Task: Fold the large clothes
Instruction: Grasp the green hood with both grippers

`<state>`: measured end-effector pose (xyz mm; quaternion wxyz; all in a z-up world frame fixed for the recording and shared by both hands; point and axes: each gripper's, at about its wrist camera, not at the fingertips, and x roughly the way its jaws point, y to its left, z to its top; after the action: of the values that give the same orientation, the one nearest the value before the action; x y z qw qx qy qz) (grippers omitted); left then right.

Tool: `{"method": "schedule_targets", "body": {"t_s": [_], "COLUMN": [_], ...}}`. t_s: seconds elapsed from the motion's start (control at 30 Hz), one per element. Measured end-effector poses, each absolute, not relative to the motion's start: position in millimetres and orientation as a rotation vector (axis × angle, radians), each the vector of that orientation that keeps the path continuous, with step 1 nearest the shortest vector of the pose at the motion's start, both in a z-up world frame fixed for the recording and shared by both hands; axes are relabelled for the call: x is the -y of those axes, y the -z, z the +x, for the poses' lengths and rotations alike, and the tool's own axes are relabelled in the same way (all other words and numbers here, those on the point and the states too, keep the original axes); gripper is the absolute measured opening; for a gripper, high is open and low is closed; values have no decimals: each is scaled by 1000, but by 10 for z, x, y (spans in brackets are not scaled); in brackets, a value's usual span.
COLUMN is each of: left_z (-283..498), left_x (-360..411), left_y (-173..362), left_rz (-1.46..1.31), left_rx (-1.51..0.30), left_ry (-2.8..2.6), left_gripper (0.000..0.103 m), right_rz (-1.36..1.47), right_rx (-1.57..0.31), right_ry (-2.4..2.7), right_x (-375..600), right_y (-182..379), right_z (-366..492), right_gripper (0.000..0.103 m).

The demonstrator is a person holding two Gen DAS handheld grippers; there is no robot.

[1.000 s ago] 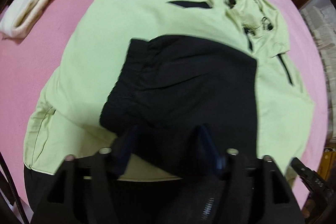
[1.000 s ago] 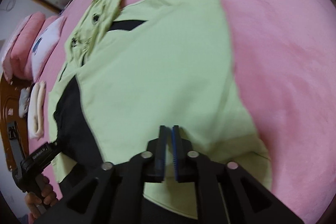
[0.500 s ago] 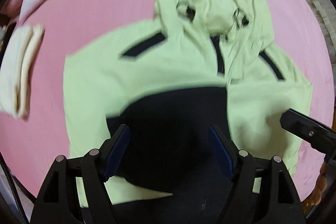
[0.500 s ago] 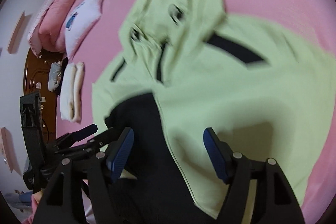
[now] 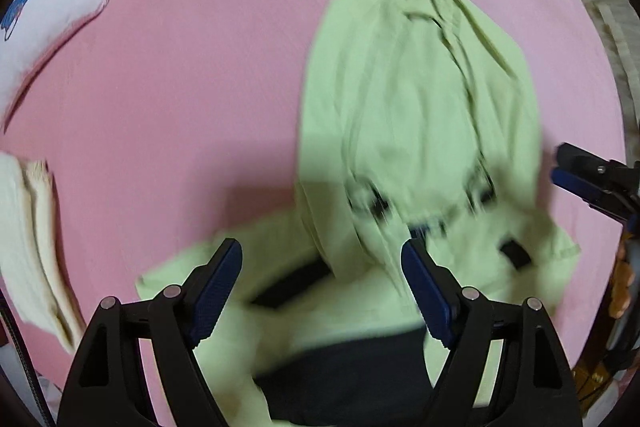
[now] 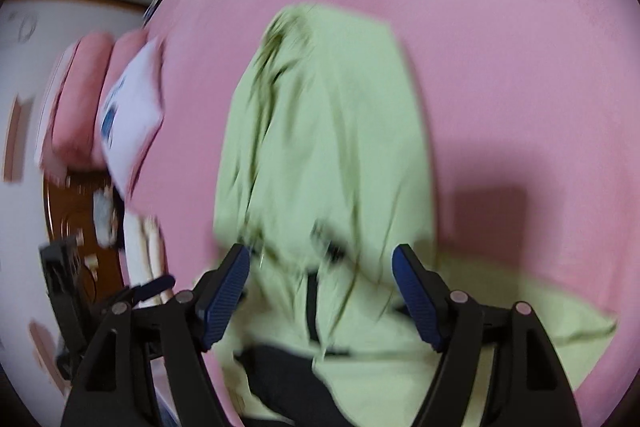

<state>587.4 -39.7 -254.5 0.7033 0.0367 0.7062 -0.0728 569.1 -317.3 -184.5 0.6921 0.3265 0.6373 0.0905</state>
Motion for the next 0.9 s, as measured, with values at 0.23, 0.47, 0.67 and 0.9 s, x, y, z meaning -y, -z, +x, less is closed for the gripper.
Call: {"method": "schedule_targets", "body": {"t_s": [0.23, 0.47, 0.67, 0.9], "left_z": [6452, 6661, 6740, 6634], "left_x": [189, -4, 177, 375], "left_y": [2946, 3406, 3481, 3308], "left_rz": [-22, -323, -288, -284], "left_rx": [-1395, -1392, -1319, -1225], "left_ry": [120, 213, 293, 457], "left_gripper": [80, 80, 39, 5], "right_rz": [873, 932, 859, 927], "right_rx": [-1358, -1235, -1193, -1108], "right_ry": [-106, -181, -266, -449], "right_x": [3649, 3710, 3573, 3511], "right_y": [2256, 2493, 2562, 2395], "right_z": [6070, 6205, 6393, 6348], "right_gripper": [74, 69, 14, 5]}}
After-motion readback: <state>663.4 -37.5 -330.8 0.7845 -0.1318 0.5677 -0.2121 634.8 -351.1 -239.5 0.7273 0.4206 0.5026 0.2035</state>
